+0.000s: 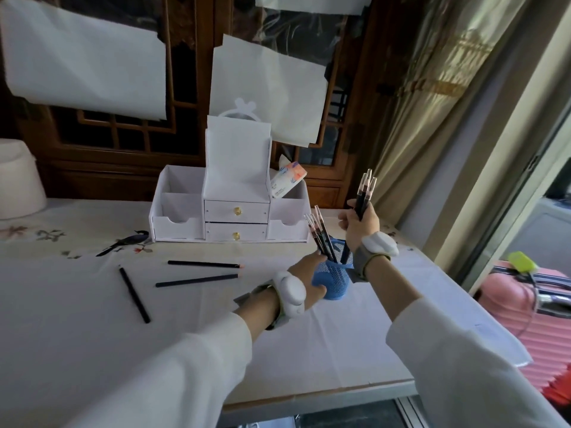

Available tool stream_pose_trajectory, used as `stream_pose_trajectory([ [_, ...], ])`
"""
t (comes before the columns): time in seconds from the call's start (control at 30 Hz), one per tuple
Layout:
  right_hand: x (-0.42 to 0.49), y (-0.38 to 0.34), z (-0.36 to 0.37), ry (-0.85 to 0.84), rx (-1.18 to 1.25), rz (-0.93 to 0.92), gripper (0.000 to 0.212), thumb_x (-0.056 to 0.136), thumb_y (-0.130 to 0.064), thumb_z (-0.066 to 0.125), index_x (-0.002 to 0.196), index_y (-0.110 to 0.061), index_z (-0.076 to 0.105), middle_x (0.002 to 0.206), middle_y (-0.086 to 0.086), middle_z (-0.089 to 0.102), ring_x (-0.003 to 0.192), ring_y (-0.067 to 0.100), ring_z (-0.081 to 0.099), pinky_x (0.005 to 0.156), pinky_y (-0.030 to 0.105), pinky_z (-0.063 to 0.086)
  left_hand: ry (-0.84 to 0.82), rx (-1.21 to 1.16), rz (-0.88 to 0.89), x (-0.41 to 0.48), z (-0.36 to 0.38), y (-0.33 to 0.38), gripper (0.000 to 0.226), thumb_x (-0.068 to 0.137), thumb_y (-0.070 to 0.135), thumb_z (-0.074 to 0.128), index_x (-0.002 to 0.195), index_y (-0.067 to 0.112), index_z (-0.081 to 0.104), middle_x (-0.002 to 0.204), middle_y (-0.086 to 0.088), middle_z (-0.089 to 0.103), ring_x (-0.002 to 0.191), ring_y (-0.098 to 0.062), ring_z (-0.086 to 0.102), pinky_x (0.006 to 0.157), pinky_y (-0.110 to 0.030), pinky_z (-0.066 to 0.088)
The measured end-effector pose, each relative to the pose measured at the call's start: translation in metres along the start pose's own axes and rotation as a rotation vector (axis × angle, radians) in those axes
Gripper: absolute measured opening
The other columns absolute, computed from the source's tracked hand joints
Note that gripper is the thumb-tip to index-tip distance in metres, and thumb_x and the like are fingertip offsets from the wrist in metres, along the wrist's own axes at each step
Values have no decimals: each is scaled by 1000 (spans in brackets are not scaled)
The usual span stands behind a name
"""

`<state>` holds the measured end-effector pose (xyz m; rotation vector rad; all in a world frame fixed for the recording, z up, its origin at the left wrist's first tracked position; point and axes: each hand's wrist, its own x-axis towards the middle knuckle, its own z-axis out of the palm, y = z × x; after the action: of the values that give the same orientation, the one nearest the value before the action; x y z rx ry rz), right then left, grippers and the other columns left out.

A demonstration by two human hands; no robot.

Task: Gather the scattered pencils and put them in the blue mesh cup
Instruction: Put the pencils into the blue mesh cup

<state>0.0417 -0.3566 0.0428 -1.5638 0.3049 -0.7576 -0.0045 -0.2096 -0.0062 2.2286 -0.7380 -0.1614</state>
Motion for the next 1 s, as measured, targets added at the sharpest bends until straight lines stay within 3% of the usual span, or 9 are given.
stream_pose_trajectory([
  [0.1,-1,13,1,-23,-8,39,18,94,1,38,96,-12,50,67,1,54,55,11,49,42,10,44,-15,-55,-10,2,3,0,70,87,12,56,148,20,21,158,2,20,145,-17,22,117,-26,20],
  [0.3,-2,38,-2,-123,-196,45,24,90,4,39,98,-12,53,79,3,61,74,17,58,75,28,50,-46,-67,-2,4,8,1,71,87,12,57,146,27,21,154,0,29,142,-23,28,112,-27,23],
  [0.47,-1,38,-3,-146,-323,56,31,84,6,41,98,-18,55,80,0,64,80,19,61,81,36,52,-21,-41,-82,2,7,1,66,86,13,56,144,22,26,151,-4,34,136,-26,37,108,-31,33],
  [0.6,-8,30,-5,-166,-385,50,40,82,3,43,115,-17,54,92,-1,65,73,7,62,57,23,53,66,31,-179,-1,0,4,56,86,12,56,138,12,35,144,-11,37,125,-28,47,100,-30,38],
  [0.73,-15,20,-7,-89,-421,21,48,81,0,43,126,-15,50,107,-4,57,96,19,57,87,33,49,105,58,-239,-8,-15,6,52,87,9,55,135,8,36,141,-15,38,123,-31,49,101,-31,38],
  [0.87,-24,-1,4,52,-472,-65,30,82,-6,45,105,-19,60,93,-3,59,83,18,55,72,27,41,93,103,-303,-14,-37,-2,47,90,8,51,134,4,36,142,-15,42,130,-29,45,105,-32,35],
  [1.0,-35,-18,24,53,-446,-186,28,79,0,47,79,-22,64,78,-4,62,71,14,55,58,18,38,162,126,-407,-20,-56,-17,45,93,9,48,134,1,35,136,-18,50,125,-31,50,101,-34,40],
])
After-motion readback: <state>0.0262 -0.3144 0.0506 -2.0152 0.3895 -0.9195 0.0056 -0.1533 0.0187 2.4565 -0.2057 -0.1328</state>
